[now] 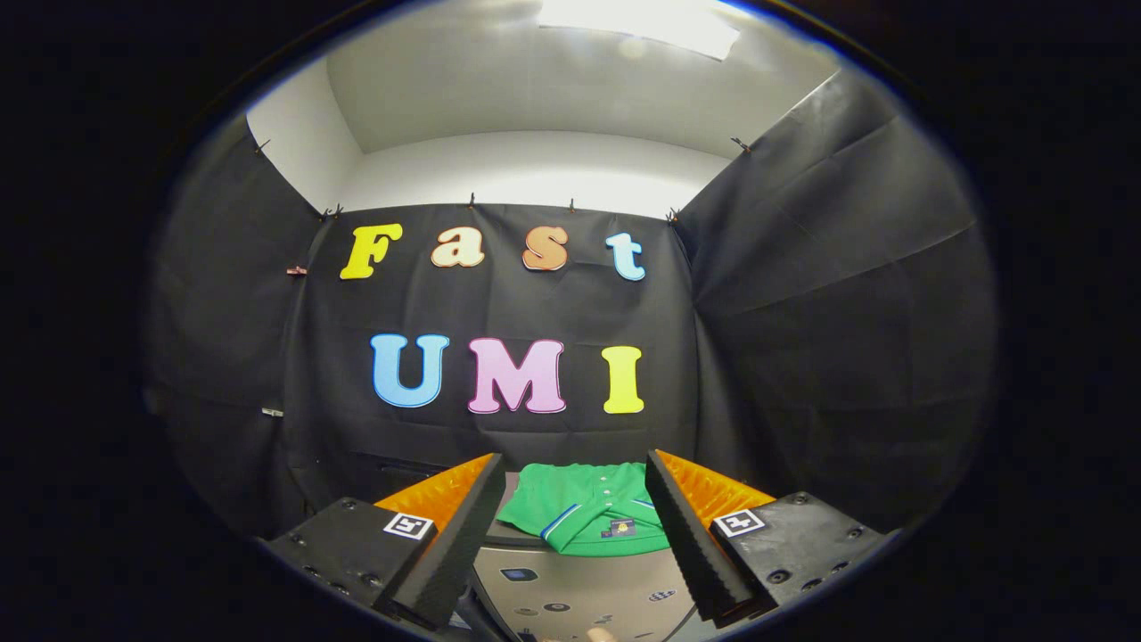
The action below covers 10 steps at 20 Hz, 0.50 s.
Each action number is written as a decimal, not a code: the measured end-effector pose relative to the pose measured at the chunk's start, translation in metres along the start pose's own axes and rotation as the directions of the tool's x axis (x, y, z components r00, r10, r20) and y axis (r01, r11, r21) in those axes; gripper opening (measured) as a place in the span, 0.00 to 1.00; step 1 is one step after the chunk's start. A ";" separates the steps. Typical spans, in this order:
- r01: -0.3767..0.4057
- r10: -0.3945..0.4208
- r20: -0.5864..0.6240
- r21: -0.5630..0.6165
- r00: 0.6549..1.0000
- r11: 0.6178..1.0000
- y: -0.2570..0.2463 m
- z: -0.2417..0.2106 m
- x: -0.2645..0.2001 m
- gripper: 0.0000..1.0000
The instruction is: Put the clothes into the washing machine and then close the washing machine lid.
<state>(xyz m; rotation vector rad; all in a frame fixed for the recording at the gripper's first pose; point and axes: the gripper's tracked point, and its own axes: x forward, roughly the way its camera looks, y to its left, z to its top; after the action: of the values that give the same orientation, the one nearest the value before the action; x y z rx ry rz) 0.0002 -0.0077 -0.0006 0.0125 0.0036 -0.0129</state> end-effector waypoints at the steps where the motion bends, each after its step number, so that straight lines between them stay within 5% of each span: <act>1: -0.001 0.001 0.000 0.000 1.000 1.000 0.000 0.000 0.000 0.98; 10: -0.023 0.023 -0.016 -0.005 1.000 1.000 0.003 -0.004 0.013 0.98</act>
<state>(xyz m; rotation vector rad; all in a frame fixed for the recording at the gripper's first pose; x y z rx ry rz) 0.0137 -0.0048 -0.0050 0.0072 0.0191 0.0103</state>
